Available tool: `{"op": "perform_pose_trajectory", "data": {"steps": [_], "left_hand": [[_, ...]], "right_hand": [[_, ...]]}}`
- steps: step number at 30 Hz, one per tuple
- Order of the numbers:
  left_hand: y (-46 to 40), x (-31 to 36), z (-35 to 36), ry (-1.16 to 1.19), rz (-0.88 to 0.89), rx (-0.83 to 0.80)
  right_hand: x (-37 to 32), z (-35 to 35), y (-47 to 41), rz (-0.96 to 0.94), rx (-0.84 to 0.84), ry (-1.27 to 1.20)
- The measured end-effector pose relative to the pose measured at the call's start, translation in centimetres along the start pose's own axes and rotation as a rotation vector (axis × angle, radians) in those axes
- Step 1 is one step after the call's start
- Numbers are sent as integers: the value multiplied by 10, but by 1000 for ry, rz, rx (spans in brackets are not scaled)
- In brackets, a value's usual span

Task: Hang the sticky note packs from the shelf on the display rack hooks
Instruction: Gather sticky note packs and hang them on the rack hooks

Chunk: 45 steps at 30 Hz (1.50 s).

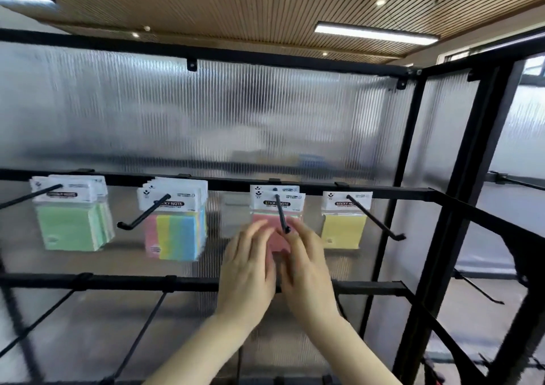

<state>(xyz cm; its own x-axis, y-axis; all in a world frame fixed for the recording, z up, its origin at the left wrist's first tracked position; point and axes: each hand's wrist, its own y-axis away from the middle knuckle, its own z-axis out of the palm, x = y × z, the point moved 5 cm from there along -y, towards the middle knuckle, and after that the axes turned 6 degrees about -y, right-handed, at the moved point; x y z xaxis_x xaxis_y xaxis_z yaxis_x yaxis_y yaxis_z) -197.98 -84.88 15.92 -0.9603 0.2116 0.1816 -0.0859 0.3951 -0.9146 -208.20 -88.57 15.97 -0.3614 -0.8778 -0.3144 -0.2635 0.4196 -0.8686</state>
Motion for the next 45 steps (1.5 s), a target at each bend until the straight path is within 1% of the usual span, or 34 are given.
{"op": "perform_pose_trajectory", "data": {"steps": [4,7,11,17,20,24,28,33,38,42,45], "left_hand": [[-18,-8,14,-173,17,-266],[-16,-19,28,-233,10,-414],[-5,-33,41,-260,-47,-550],[31,-58,44,-276,-117,-701],[47,-71,30,-251,-150,-706],[62,-88,-4,-271,-117,-680],[76,-120,-57,-272,-116,-637],[95,-182,-145,-295,-167,-635],[117,-257,-242,-369,-313,-613],[147,-314,-325,-415,-487,-585],[173,-349,-383,-504,-571,-563]], "right_hand": [[6,17,-11,53,-80,185],[15,29,-13,103,-168,228],[26,44,-5,141,-245,279],[38,69,26,293,-430,269],[31,83,38,322,-507,258],[0,107,42,332,-575,195],[-49,138,42,297,-593,133],[-126,193,44,234,-604,73],[-219,258,45,159,-613,-27],[-304,309,46,96,-626,-162],[-371,344,51,25,-653,-276]]}}
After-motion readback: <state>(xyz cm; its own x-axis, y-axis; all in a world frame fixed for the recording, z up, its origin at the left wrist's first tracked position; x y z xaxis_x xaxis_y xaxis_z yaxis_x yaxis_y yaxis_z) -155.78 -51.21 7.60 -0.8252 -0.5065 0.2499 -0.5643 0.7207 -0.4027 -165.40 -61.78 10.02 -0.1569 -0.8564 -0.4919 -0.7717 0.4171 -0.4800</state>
